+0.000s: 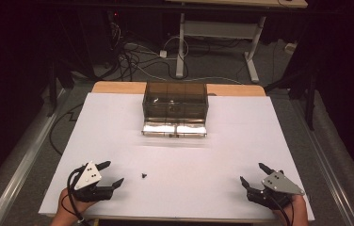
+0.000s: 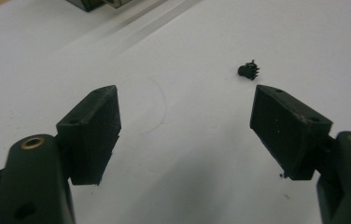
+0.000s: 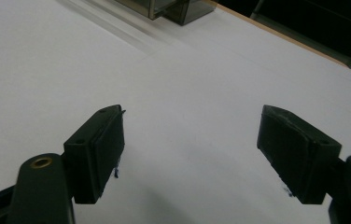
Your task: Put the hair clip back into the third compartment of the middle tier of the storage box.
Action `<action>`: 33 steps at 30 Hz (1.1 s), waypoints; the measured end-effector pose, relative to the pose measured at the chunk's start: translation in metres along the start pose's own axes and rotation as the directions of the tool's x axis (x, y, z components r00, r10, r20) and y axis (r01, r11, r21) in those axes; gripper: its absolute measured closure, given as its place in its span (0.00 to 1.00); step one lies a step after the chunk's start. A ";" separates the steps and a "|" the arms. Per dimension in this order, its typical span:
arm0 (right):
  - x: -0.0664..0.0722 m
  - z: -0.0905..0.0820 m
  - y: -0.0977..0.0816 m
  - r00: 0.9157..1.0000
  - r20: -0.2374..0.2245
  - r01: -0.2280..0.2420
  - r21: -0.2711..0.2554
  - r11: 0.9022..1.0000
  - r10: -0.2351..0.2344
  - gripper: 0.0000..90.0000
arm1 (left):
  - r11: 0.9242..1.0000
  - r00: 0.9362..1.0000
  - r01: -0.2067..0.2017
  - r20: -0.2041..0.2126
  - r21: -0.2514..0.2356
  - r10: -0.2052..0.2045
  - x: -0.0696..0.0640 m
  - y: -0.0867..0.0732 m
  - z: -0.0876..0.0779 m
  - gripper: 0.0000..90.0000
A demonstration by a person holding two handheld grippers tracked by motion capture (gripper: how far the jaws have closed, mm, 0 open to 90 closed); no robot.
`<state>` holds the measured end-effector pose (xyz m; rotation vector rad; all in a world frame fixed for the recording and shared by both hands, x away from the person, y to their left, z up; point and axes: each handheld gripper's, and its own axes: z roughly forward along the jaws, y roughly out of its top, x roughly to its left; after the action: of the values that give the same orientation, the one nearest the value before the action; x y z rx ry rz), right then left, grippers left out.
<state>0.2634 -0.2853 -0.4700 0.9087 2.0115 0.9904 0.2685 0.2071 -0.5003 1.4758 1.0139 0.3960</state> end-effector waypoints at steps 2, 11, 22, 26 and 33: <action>0.001 0.000 0.000 1.000 -0.005 0.004 0.000 1.000 -0.004 0.26 | 1.000 1.000 0.011 0.008 0.028 -0.011 -0.004 -0.001 0.004 0.27; 0.003 0.003 0.000 1.000 -0.016 0.018 0.007 1.000 -0.018 0.26 | 0.990 0.998 0.005 0.060 0.139 -0.013 -0.025 -0.007 0.029 0.29; 0.005 0.005 -0.001 0.999 -0.025 0.022 0.015 1.000 -0.021 0.26 | 0.973 0.999 0.008 0.042 0.229 -0.018 -0.036 -0.009 0.062 0.48; 0.007 0.005 0.000 0.999 -0.030 0.026 0.016 1.000 -0.025 0.26 | 0.970 0.998 0.036 0.046 0.241 -0.049 -0.035 -0.007 0.067 0.56; 0.008 0.006 -0.001 0.998 -0.041 0.041 0.017 0.999 -0.041 0.26 | 0.967 0.997 0.043 0.057 0.251 -0.059 -0.036 -0.005 0.072 0.69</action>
<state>0.2639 -0.2769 -0.4754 0.8599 2.0676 0.9767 0.3009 0.1339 -0.5084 1.6724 1.0773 0.1861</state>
